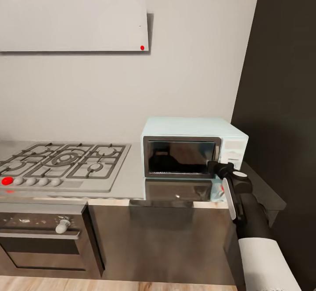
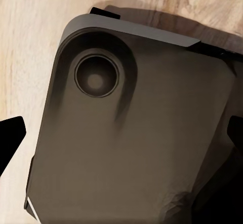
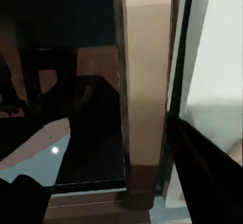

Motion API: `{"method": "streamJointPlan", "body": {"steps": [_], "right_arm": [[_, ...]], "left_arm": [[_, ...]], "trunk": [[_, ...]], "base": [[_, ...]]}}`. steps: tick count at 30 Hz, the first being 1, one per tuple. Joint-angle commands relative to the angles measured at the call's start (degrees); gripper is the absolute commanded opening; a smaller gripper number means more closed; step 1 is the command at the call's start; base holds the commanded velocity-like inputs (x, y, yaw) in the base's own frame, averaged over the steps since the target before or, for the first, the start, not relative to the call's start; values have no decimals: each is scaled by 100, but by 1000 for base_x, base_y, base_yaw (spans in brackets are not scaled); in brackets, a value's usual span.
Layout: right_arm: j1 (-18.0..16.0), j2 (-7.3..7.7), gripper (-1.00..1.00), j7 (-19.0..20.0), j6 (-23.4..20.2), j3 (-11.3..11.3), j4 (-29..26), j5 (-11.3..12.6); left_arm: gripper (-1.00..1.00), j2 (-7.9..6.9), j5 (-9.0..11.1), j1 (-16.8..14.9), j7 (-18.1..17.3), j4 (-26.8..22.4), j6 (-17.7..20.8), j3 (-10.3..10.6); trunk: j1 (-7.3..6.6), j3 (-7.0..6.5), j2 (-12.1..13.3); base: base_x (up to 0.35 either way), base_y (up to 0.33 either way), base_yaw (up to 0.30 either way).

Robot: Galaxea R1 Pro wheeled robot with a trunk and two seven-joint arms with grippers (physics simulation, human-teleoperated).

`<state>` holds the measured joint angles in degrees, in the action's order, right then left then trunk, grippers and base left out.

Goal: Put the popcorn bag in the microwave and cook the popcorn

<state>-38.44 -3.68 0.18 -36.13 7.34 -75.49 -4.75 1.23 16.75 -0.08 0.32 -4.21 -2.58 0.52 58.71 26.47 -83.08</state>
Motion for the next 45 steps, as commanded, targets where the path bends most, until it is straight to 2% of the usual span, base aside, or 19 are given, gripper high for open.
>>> {"method": "streamJointPlan", "body": {"steps": [1,25,45], "right_arm": [[-41,-1,-100,-27,-45,17,52,-289],[-41,-1,-100,-56,-45,22,57,-316],[-41,11,-100,-71,-43,22,53,-325]], "left_arm": [[100,1,30,-1,3,-1,-14,10],[100,9,30,-1,3,-1,-21,-6],[100,22,30,-1,3,-1,-17,-25]], "trunk": [[1,5,0],[1,5,0],[1,5,0]], "base": [[0,0,0],[-23,0,0],[-156,26,0]]}}
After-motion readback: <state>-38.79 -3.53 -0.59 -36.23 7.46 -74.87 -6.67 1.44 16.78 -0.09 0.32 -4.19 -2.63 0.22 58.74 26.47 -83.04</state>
